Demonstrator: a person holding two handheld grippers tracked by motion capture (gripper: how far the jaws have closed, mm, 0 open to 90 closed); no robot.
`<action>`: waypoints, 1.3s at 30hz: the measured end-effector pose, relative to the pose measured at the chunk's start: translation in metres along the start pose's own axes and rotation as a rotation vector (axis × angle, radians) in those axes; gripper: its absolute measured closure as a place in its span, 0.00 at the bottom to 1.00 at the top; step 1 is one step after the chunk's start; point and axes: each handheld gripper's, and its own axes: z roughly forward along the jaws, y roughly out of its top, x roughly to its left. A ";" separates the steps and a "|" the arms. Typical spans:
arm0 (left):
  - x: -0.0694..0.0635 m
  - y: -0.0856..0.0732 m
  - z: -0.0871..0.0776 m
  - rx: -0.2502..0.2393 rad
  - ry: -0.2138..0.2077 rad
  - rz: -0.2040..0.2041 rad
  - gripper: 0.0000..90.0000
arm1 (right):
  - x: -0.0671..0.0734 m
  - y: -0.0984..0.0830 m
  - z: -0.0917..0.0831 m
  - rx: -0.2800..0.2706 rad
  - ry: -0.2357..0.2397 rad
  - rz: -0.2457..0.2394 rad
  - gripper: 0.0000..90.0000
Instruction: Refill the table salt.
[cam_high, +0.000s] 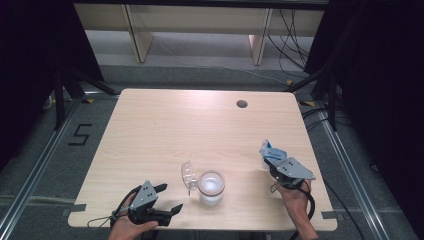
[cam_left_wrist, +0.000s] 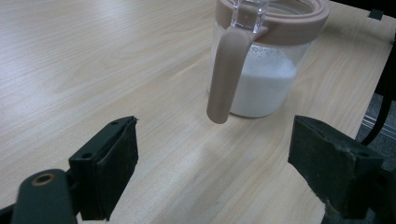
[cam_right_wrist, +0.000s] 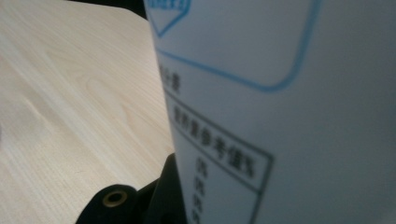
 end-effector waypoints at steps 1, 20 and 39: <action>0.000 0.000 0.000 0.001 0.000 0.001 0.17 | -0.003 -0.002 0.001 -0.010 -0.009 0.009 0.92; 0.000 0.000 0.001 -0.003 -0.009 0.007 0.17 | -0.034 -0.031 0.006 -0.003 -0.046 0.286 0.93; -0.001 -0.001 0.001 -0.004 -0.006 -0.011 0.17 | -0.029 -0.040 0.011 0.028 0.004 0.346 0.89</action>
